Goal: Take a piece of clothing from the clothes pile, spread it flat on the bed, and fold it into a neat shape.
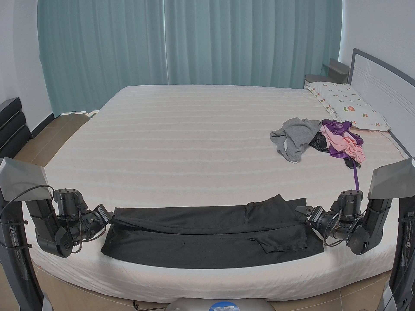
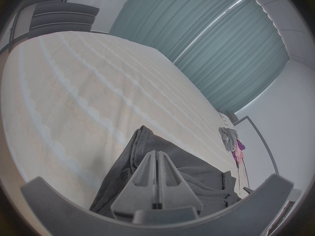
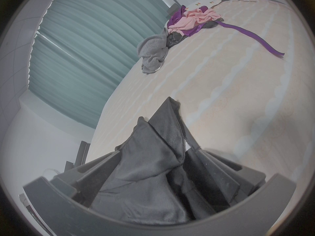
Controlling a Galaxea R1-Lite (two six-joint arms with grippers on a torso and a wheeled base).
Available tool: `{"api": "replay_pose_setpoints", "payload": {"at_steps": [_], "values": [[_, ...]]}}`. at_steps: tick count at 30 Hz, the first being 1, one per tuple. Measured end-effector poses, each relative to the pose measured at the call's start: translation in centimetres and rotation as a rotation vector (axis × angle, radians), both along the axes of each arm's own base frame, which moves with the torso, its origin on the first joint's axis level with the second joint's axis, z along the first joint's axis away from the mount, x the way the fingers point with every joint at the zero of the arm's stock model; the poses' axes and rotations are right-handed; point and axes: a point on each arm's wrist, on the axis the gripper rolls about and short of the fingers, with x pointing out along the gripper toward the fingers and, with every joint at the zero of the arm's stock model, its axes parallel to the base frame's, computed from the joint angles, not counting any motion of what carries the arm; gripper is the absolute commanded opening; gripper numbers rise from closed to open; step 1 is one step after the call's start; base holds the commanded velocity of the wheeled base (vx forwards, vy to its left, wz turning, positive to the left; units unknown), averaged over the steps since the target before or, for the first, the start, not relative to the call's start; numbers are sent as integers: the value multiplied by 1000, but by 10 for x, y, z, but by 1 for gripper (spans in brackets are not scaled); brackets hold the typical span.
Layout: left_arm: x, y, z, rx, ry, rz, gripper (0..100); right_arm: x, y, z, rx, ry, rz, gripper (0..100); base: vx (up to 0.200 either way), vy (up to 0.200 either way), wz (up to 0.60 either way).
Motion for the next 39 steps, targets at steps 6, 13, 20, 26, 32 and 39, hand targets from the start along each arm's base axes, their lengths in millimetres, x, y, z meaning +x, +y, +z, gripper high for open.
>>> {"api": "replay_pose_setpoints", "payload": {"at_steps": [6,13,20,26,32,39], "values": [[1,0,0,-1,-3,-1,0,8,2,-1,5,3,-15,100,0,0,0],[1,0,0,-2,-4,0,0,11,3,-5,10,9,-21,0,0,0,0],[1,0,0,0,-8,0,0,9,1,-9,8,23,-28,0,0,0,0],[4,1,5,3,-68,2,0,6,-7,-1,11,14,-50,0,0,0,0],[7,1,7,3,-121,4,0,3,-12,6,13,4,-67,0,0,0,0],[6,2,4,4,-127,3,0,2,-12,7,13,3,-67,0,0,0,0]]}}
